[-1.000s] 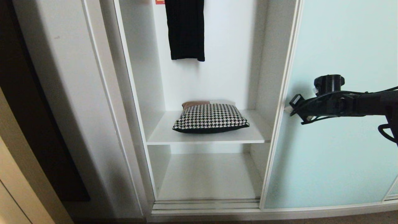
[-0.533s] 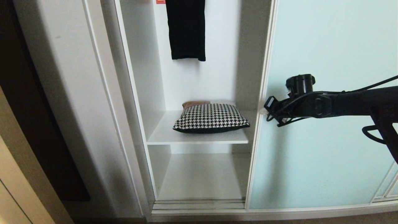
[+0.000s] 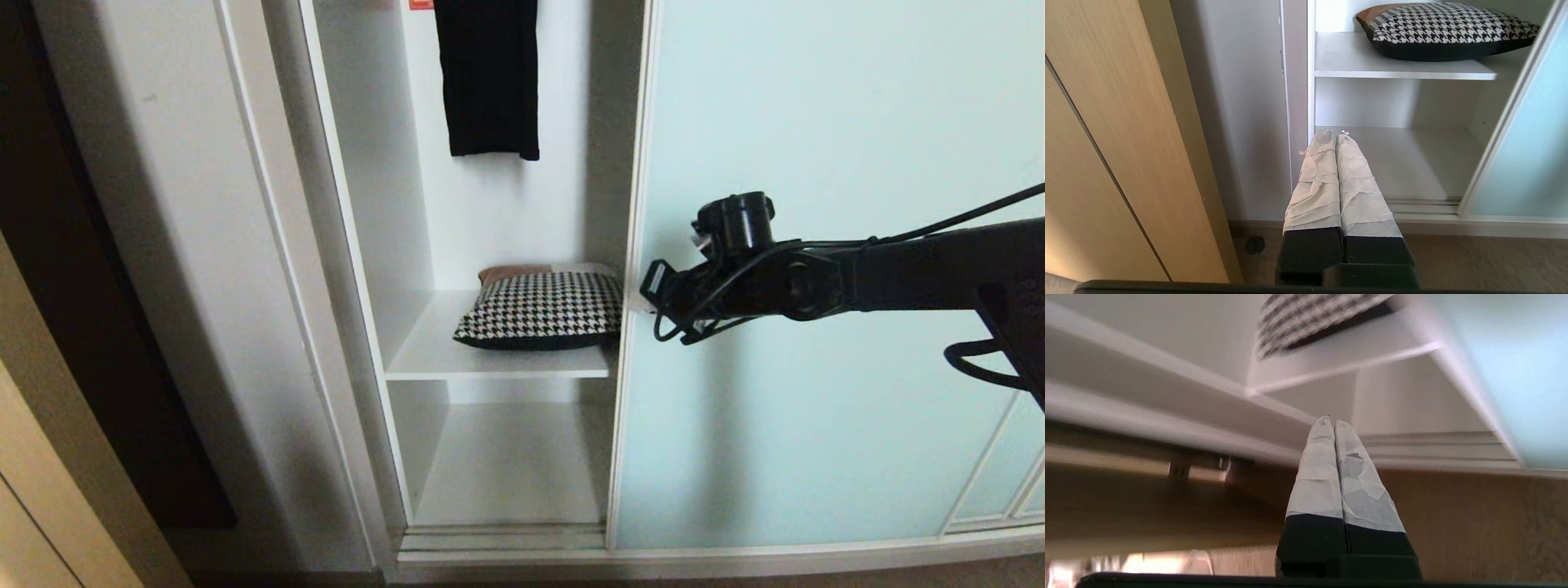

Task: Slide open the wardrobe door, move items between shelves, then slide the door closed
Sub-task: Close the door

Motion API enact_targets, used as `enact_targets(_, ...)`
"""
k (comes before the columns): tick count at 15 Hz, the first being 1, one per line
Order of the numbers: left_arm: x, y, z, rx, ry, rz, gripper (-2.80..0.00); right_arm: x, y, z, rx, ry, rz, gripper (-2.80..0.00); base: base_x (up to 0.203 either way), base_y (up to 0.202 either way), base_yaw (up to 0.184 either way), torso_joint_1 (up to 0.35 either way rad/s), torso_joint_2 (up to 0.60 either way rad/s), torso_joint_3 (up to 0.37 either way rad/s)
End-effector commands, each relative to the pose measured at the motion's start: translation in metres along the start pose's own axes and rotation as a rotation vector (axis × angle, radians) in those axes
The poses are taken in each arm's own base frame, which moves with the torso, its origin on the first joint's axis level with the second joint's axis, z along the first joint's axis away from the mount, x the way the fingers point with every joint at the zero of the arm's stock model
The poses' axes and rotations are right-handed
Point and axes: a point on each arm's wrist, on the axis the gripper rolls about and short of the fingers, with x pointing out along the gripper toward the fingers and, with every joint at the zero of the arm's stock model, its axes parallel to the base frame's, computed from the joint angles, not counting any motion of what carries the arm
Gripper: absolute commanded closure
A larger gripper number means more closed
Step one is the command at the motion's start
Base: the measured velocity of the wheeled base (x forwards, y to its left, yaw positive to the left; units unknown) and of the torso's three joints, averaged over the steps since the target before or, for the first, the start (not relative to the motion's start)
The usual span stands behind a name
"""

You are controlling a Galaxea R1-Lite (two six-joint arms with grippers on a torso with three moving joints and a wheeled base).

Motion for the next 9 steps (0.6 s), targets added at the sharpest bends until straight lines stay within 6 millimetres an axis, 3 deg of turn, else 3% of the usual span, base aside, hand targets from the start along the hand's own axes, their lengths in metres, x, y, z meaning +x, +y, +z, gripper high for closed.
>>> enact_targets(1, 0.0, 0.0, 0.0, 0.0, 0.002, 0.001, 0.0, -0.015, 0.019, -0.007, -0.025, 0.007, 0.036, 0.0, 0.0, 0.0, 0.0, 0.0, 0.0, 0.0)
enact_targets(4, 0.0, 0.0, 0.0, 0.0, 0.002, 0.001, 0.0, -0.027, 0.025, -0.008, -0.036, -0.03, 0.01, 0.0, 0.0, 0.0, 0.0, 0.0, 0.0, 0.0)
enact_targets(7, 0.0, 0.0, 0.0, 0.0, 0.003, 0.001, 0.0, -0.052, 0.036, -0.005, -0.049, -0.051, 0.032, 0.0, 0.0, 0.0, 0.0, 0.0, 0.0, 0.0)
enact_targets(9, 0.0, 0.0, 0.0, 0.0, 0.001, 0.001, 0.0, -0.068, 0.044, -0.016, -0.067, -0.032, 0.043, 0.0, 0.0, 0.0, 0.0, 0.0, 0.0, 0.0)
